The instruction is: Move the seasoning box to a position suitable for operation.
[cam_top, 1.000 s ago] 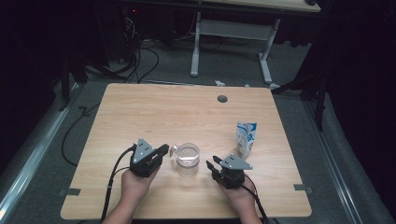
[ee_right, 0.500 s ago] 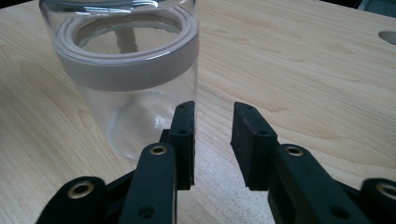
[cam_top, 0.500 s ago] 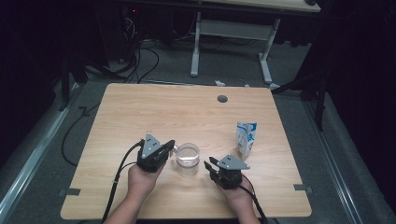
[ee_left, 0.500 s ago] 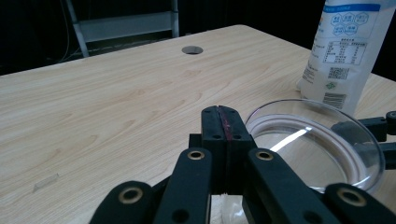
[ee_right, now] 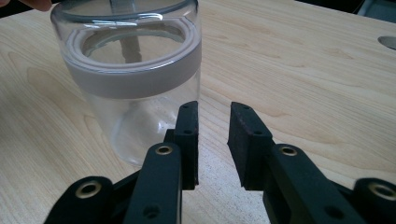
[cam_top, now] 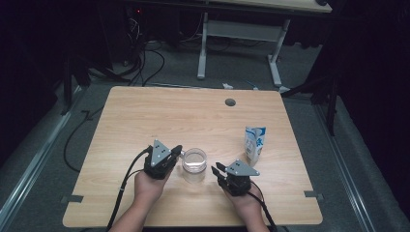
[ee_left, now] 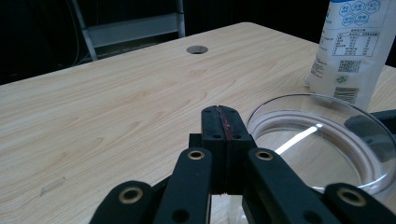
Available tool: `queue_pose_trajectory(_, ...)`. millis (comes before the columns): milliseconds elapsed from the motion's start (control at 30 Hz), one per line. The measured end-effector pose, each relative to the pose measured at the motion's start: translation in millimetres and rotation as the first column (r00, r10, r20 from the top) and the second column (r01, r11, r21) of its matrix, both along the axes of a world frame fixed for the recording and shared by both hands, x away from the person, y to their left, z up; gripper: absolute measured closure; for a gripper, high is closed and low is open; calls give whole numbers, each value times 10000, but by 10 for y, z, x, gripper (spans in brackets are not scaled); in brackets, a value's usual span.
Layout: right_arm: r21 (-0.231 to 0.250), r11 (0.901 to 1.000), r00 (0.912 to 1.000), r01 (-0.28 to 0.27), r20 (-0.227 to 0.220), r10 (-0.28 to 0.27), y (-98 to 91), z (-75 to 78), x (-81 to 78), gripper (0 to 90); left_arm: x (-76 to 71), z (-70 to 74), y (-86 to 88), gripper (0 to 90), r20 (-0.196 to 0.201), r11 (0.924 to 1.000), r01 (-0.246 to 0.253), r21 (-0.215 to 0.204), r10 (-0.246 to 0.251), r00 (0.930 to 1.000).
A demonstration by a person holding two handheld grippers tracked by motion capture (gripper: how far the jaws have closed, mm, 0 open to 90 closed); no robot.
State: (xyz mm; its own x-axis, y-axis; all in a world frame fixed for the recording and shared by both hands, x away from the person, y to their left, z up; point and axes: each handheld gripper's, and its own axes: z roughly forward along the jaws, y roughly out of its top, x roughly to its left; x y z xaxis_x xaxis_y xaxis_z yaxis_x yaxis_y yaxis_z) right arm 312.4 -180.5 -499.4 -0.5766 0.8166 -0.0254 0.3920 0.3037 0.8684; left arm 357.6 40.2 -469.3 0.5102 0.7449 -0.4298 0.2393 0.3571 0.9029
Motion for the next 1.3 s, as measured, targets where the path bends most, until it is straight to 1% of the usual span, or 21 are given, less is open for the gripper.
queue_pose_trajectory(167, 21, 10000, 10000, -10, 45, 10, 6, 6, -5, 775, 0, -7, -2, 899, 64, 10000, -10, -2, 10, 10000)
queue_pose_trajectory(467, 123, 9997, 9997, -216, 88, 215, 31, 33, -25, 822, -3, -16, 2, 900, 112, 10000, -5, -63, 6, 9999)
queue_pose_trajectory(567, 71, 9998, 9996, -189, 201, 187, 38, 41, -35, 900, -4, -17, 2, 900, 128, 10000, -5, -72, 6, 9999)
queue_pose_trajectory(800, 116, 9995, 9991, -305, 309, 301, 49, 60, -49, 900, -4, -19, 4, 900, 141, 10000, 3, -95, -2, 9999)
queue_pose_trajectory(833, 189, 9992, 9987, -344, 375, 337, 56, 71, -55, 900, -4, -20, 4, 900, 144, 10000, 4, -99, -3, 9999)
queue_pose_trajectory(967, 189, 9990, 9983, -414, 427, 405, 73, 87, -66, 900, -3, -20, 4, 900, 139, 9999, 3, -113, -2, 9999)
queue_pose_trajectory(1000, 182, 9986, 9975, -496, 504, 486, 87, 96, -72, 900, -3, -20, 4, 900, 141, 9999, 1, -111, 1, 9999)
queue_pose_trajectory(1100, 163, 9981, 9969, -593, 524, 584, 103, 107, -79, 900, -1, -20, 4, 900, 132, 9999, 4, -128, -2, 9999)
queue_pose_trajectory(1300, 106, 9981, 9967, -611, 536, 604, 116, 108, -86, 900, 5, -20, 0, 900, 115, 9998, -16, -174, 18, 9999)
